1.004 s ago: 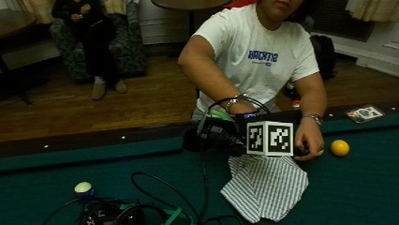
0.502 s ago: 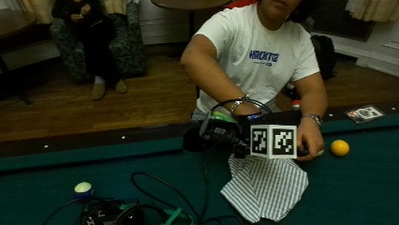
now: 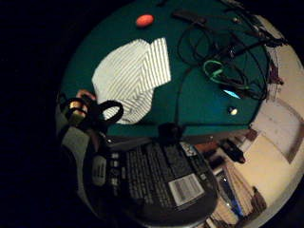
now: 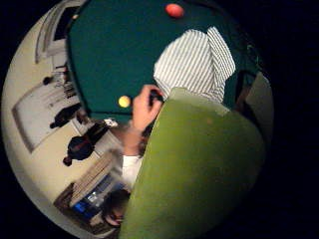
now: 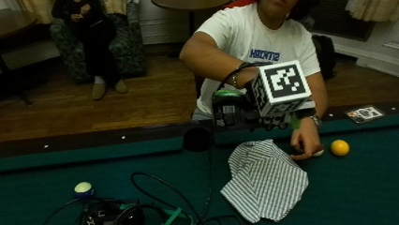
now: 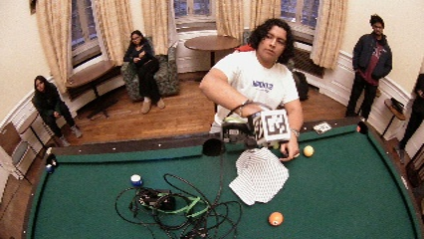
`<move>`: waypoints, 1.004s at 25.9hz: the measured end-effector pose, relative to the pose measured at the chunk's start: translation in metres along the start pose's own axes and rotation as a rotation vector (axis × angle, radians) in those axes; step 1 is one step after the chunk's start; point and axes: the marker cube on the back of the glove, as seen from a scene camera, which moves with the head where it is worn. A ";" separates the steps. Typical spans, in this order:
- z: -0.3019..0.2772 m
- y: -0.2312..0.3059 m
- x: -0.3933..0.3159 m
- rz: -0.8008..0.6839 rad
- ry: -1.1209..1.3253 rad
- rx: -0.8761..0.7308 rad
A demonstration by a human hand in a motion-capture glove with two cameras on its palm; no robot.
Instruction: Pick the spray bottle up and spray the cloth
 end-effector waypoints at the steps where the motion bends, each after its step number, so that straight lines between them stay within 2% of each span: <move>1: -0.010 0.004 0.000 -0.016 -0.036 0.023; 8: -0.070 0.026 0.008 -0.154 -0.362 0.223; 13: -0.092 0.036 0.014 -0.289 -0.605 0.346; 20: -0.091 0.054 0.008 -0.518 -0.859 0.451; 26: -0.070 0.049 -0.012 -0.661 -0.970 0.482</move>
